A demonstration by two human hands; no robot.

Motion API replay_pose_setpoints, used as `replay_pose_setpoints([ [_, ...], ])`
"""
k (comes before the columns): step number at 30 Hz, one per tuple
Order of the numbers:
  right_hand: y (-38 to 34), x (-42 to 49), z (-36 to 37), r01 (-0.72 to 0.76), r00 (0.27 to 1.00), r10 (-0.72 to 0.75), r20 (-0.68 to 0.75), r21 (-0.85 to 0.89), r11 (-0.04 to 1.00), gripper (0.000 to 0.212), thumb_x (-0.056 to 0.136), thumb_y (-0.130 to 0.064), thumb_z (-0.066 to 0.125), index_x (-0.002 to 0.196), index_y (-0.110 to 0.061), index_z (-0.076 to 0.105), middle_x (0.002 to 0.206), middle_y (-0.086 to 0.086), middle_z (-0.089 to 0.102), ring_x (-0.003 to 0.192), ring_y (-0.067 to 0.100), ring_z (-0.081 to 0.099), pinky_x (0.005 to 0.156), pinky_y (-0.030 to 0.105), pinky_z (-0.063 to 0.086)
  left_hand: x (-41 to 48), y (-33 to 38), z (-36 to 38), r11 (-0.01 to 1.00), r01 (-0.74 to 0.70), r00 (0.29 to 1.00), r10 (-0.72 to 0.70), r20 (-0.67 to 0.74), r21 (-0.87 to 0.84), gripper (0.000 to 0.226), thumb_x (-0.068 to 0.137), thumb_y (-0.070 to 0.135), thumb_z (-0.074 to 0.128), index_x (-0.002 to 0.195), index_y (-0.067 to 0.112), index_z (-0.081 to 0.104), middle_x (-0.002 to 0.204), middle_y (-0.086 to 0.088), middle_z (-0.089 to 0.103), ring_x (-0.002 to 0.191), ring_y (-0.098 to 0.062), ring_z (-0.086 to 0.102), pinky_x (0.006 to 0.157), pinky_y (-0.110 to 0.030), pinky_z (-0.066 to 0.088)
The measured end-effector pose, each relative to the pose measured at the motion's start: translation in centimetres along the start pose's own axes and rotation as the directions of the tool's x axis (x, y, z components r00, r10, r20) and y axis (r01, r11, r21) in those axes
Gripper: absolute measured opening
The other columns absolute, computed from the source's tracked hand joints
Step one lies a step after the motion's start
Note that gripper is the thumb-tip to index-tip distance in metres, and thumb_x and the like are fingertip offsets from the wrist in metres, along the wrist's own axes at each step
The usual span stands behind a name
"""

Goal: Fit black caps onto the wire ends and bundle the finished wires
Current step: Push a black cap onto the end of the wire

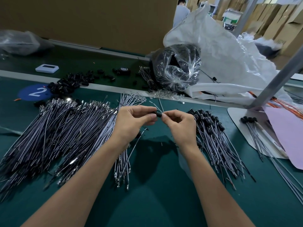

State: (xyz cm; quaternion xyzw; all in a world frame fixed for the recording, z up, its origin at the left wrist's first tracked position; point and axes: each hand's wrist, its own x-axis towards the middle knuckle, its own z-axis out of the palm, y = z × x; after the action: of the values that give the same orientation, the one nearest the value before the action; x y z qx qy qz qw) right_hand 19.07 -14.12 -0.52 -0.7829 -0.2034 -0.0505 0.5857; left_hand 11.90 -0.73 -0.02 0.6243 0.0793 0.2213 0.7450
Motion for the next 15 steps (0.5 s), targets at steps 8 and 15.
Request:
replay_pose_setpoints([
  [8,-0.7,-0.1,-0.2,-0.092,0.995,0.080,0.058,0.255,0.962,0.013,0.085,-0.005,0.072,0.078,-0.016,0.074,0.062,-0.005,0.065,0.057,0.006,0.054,0.058,0.018,0.044,0.1,0.2,-0.2,0.999,0.022,1.000,-0.022,-0.001,-0.033,0.013,0.078,-0.003,0.073,0.087,0.006,0.074,0.076,-0.013,0.075,0.067,-0.020,0.073,0.062,-0.024,0.058],
  [15,-1.1,-0.3,-0.4,-0.098,0.992,0.067,0.105,0.337,0.936,0.011,0.085,-0.003,0.071,0.080,-0.013,0.074,0.066,0.001,0.070,0.058,0.011,0.060,0.057,0.019,0.048,-0.1,0.3,-0.2,0.998,0.039,0.999,-0.038,0.027,-0.043,0.012,0.076,0.009,0.075,0.087,0.012,0.076,0.077,-0.012,0.075,0.070,-0.022,0.074,0.058,-0.024,0.058],
])
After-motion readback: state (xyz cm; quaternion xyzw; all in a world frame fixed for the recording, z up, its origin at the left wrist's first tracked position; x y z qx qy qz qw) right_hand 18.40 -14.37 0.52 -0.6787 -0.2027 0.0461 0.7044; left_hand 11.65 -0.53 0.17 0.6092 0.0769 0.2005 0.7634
